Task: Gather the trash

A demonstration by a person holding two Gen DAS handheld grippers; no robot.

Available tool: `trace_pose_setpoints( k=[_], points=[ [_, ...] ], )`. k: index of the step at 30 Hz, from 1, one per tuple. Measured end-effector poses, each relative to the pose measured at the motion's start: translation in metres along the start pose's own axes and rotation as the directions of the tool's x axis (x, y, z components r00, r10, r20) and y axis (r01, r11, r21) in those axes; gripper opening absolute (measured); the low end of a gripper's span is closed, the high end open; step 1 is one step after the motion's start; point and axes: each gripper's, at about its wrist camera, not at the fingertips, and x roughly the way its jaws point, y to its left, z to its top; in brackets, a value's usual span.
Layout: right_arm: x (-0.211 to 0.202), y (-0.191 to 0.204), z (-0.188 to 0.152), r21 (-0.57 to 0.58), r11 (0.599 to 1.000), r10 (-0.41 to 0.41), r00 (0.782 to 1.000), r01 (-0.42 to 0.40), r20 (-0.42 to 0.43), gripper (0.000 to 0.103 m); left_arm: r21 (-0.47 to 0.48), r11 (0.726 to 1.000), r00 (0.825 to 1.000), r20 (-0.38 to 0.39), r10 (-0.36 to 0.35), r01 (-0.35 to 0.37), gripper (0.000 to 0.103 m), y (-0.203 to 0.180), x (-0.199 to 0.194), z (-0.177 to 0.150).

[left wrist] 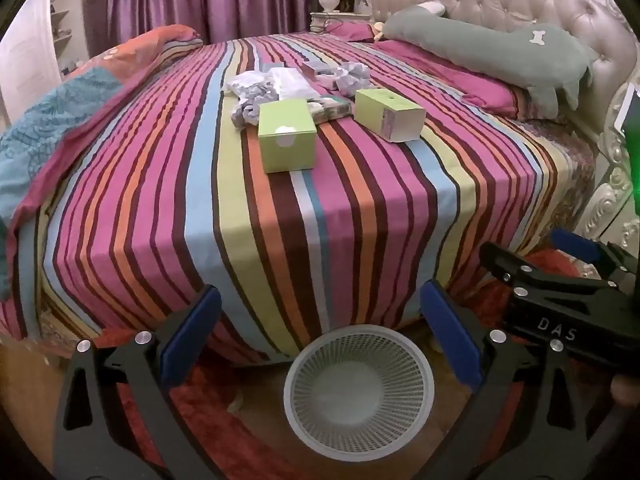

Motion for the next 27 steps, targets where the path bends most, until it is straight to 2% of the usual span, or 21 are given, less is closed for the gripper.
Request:
trace_pose_setpoints(
  k=[4,5,10,15,27],
  points=[
    [-0.004,0.004,0.000,-0.029,1.000,0.010,1.000,-0.009,0.017,0.095,-0.016,1.000,1.000,-0.011,0.013,-0.013,0.097,-0.010,0.003,-0.001],
    [-0.005,0.004,0.001,-0.031,0.999,0.011,1.000,-0.010,0.020,0.095,-0.044,0.999,0.999,-0.022,-0.027,0.026,0.097,0.000,0.004,0.002],
    [-0.008,0.000,0.001,-0.018,1.000,0.003,1.000,-0.002,0.029,0.095,-0.080,0.996,0.999,-0.008,-0.036,0.035,0.097,0.014,0.002,-0.002],
    [-0.003,-0.003,0.000,-0.001,1.000,-0.003,1.000,0.003,-0.001,0.095,-0.099,0.994,0.998,-0.019,-0.052,0.050,0.097,0.016,0.003,-0.004],
    [-0.008,-0.002,0.000,-0.018,1.000,0.003,1.000,-0.003,0.015,0.095,-0.122,0.991,0.999,-0.010,-0.048,0.047,0.097,0.020,0.002,-0.004]
  ],
)
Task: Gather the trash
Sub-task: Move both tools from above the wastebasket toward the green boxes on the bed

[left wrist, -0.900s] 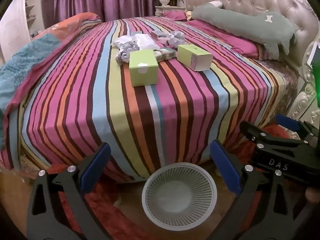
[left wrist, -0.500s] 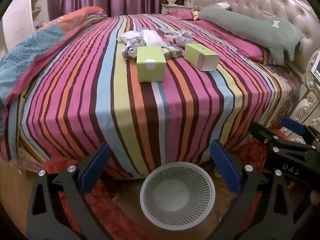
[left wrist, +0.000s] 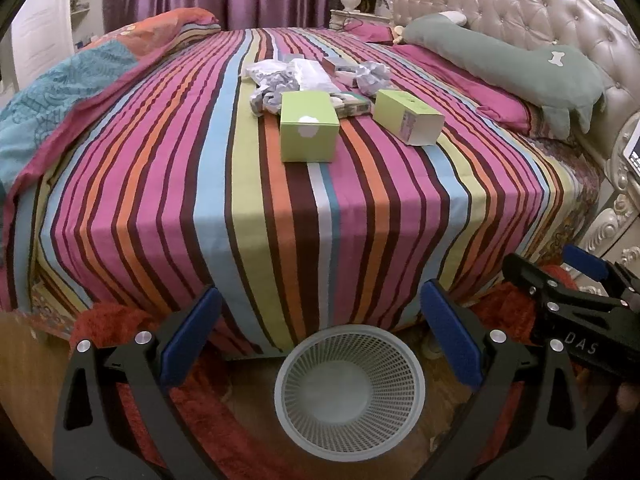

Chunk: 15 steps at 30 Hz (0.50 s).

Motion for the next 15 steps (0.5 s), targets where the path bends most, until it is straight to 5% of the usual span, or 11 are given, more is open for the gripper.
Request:
trace_pose_setpoints(
  k=[15],
  points=[
    [-0.015,-0.003,0.006,0.022,1.000,0.002,0.998,-0.003,0.059,0.095,-0.026,1.000,0.998,0.056,-0.011,0.013,0.097,0.003,-0.012,0.005]
  ],
)
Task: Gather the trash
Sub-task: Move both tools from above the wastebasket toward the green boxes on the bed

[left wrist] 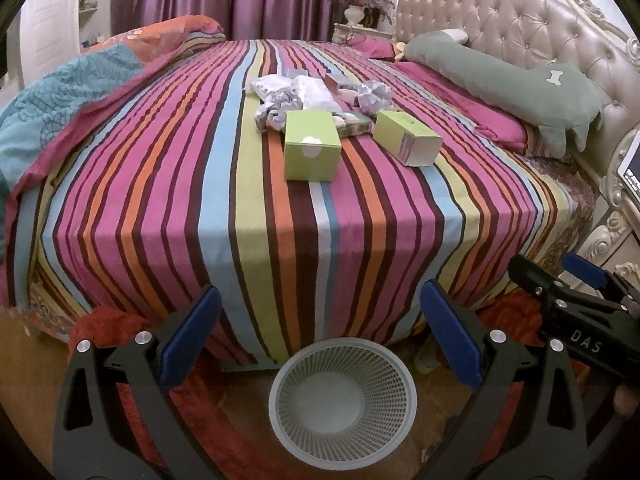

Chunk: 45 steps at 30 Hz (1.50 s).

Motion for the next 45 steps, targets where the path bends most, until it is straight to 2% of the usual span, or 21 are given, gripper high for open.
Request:
trace_pose_setpoints(
  k=[10,45],
  points=[
    [-0.0060,0.0050,0.0006,-0.016,1.000,0.011,1.000,-0.010,0.017,0.095,-0.011,1.000,1.000,0.018,0.006,-0.006,0.097,0.0024,-0.0041,-0.0009],
    [0.0014,0.0053,-0.0038,-0.015,1.000,0.011,1.000,-0.011,-0.014,0.095,-0.026,1.000,1.000,0.001,0.008,-0.008,0.097,0.0087,-0.0007,-0.0041]
  ],
)
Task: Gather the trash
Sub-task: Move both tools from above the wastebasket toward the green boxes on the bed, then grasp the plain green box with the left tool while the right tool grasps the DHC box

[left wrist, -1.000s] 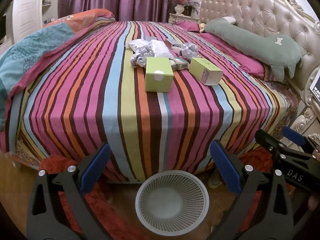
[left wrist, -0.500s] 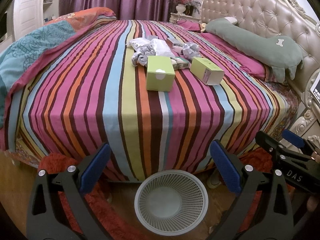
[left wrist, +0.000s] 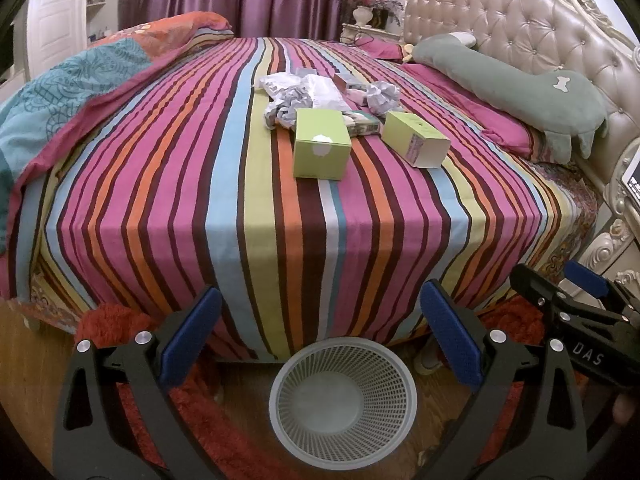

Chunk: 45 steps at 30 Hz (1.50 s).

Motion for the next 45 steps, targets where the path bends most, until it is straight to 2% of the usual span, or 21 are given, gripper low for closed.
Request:
trace_pose_setpoints(
  k=[22,32,35,45],
  points=[
    [0.001,0.001,0.000,0.006,1.000,0.012,1.000,-0.012,0.006,0.095,-0.014,1.000,1.000,-0.017,0.010,-0.010,0.097,0.004,0.005,0.003],
    [0.011,-0.001,0.003,-0.003,1.000,0.013,1.000,-0.013,-0.005,0.095,-0.008,0.999,0.998,-0.045,0.046,-0.046,0.097,0.011,0.023,0.005],
    [0.015,-0.003,0.009,-0.002,1.000,0.009,1.000,-0.009,0.014,0.095,-0.010,0.998,0.998,-0.045,0.055,-0.055,0.097,0.014,0.029,0.012],
    [0.041,-0.016,0.033,0.014,1.000,0.013,1.000,-0.013,0.021,0.095,-0.051,0.998,0.998,-0.060,0.020,-0.023,0.097,0.017,0.060,0.041]
  ],
)
